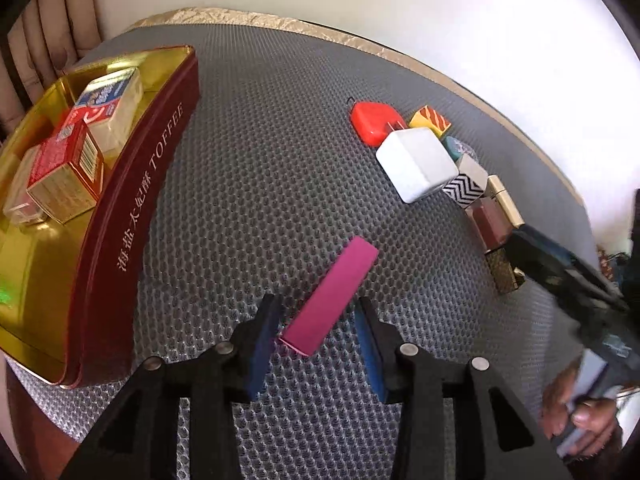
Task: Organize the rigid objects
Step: 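Grasp the pink eraser with the left gripper while the right gripper grasps the lipstick, then carry the pink eraser into the tin and open the left gripper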
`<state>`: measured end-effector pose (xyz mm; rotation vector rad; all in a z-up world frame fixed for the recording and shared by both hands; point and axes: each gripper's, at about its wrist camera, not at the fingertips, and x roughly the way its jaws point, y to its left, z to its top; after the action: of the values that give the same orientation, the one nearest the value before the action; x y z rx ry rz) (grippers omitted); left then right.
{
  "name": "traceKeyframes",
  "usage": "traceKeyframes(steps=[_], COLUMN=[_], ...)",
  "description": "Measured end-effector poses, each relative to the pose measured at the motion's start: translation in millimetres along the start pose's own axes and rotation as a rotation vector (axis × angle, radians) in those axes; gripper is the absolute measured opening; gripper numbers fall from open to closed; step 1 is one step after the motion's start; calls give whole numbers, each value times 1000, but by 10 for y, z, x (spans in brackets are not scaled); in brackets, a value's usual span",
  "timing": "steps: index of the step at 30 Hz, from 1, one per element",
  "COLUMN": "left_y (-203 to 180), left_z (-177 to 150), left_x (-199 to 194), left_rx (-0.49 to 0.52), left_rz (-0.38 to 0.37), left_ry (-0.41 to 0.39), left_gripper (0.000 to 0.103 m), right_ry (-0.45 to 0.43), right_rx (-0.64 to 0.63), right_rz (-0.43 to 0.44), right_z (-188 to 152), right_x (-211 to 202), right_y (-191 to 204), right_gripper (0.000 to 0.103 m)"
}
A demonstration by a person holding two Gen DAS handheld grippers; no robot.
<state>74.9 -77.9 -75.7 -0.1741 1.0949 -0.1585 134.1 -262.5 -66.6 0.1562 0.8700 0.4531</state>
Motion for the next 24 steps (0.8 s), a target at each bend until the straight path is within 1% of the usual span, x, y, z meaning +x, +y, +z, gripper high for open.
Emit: traceKeyframes(steps=[1,3,4,5,6,7,8,9,11,14,15,18,19,21,22,24], left_y=[99,268,315,364,393,395,413,433,453,452,309,276,281,158,154,176], left_z=[40,84,91,97,96,107,100,94,87,74,85,90,90,131,130,131], left_x=[-5,3,2,-11,-14,-19,-29,-36,-40,-53,-215,-243,-251,-111,-113,-127], left_rx=[-10,-42,-57,-68,-71,-69,-67,-66,-62,-64,-63,-65,-62,-44,-45,-57], left_rz=[-18,-59,-75,-85,-76,-62,-48,-40,-29,-22,-16,-10,-10,-2,-3,-13], left_ry=[6,17,21,25,26,26,23,21,22,24,24,29,33,43,45,49], left_gripper=[41,39,39,37,34,27,22,19,15,15,15,15,15,15,15,15], right_ry=[-6,-1,10,13,13,10,8,5,-6,-6,-1,12,17,40,34,19], right_rx=[-5,-18,-28,-32,-35,-37,-40,-40,-33,-14,-9,3,8,25,37,30], right_rz=[-14,-33,-64,-80,-90,-92,-95,-93,-82,-79,-80,-62,-63,-36,-25,-30], right_z=[-3,22,31,23,10,-9,-44,-77,-123,-140,-136,-113,-102,-77,-70,-56], right_x=[10,36,56,62,61,35,22,13,-21,-55,-48,-73,-69,-30,-30,-48], right_y=[6,37,56,59,65,61,66,58,35,-20,-33,-73,-76,-79,-74,-31], right_gripper=[64,49,34,21,17,16,14,14,14,13,13,15,18,37,54,56])
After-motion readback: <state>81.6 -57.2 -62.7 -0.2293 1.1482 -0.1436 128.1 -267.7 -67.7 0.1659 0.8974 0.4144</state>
